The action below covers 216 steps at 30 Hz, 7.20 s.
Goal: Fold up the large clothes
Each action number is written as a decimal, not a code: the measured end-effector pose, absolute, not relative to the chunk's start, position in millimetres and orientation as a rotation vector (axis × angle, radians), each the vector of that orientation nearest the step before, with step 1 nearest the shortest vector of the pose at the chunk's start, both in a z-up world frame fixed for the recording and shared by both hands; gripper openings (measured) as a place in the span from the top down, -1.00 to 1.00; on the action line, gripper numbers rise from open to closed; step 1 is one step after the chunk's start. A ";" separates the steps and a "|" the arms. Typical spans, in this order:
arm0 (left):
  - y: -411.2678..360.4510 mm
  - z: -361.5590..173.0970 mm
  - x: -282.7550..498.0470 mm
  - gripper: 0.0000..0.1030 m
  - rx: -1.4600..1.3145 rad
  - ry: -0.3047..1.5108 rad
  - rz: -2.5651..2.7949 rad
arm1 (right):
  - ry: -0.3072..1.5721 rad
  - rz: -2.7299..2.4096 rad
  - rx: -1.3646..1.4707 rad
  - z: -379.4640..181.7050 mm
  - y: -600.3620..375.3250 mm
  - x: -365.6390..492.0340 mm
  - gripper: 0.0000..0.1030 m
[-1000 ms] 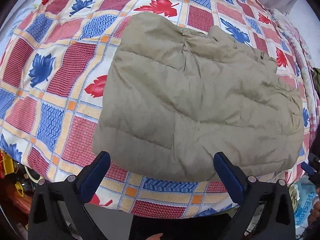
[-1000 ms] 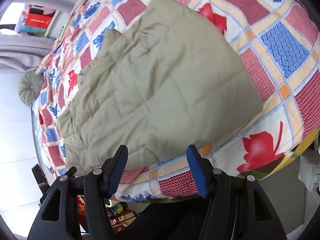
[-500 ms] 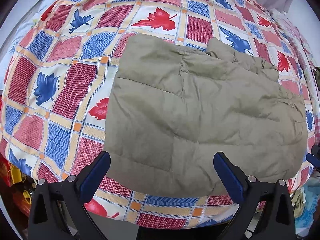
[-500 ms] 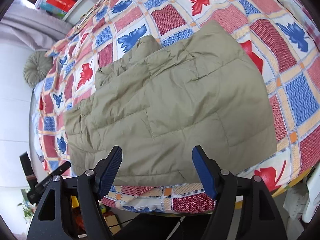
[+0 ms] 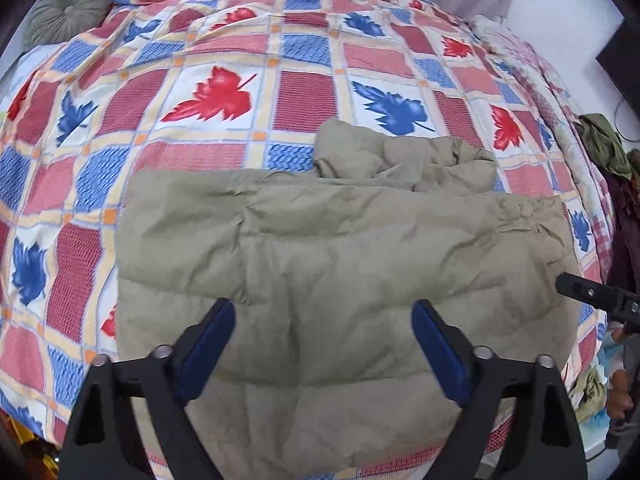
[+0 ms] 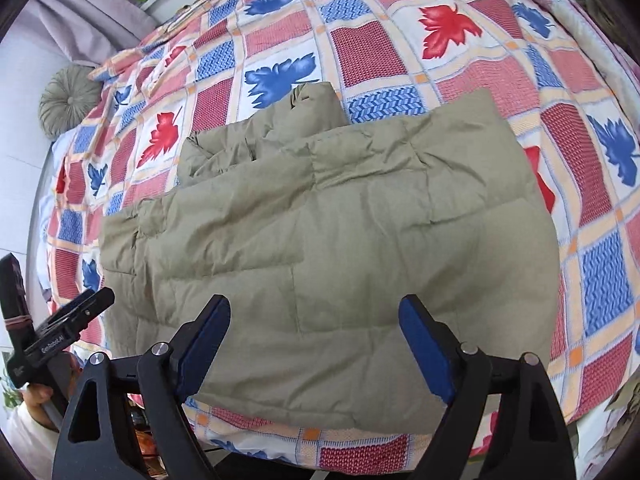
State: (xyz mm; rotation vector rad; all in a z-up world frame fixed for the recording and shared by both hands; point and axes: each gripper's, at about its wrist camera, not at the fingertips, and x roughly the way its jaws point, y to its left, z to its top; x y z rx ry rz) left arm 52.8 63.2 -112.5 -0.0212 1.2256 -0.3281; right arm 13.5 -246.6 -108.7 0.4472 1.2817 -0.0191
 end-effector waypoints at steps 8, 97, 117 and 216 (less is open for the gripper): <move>7.3 -164.7 87.5 0.15 0.027 1.228 -0.425 | 1.251 0.084 0.395 -132.1 -234.8 58.1 0.67; 236.3 -209.1 62.1 -1.00 -0.403 1.398 -0.296 | 1.334 -0.015 0.492 -155.3 -154.3 -1.6 -0.44; 149.7 -264.5 109.1 -0.17 -0.399 1.539 -0.728 | 1.403 -0.005 0.463 -172.1 -138.2 0.7 -0.44; -217.6 -149.6 128.8 -0.34 0.096 1.167 -0.687 | 1.148 -0.337 0.561 -157.8 -353.9 -130.2 0.70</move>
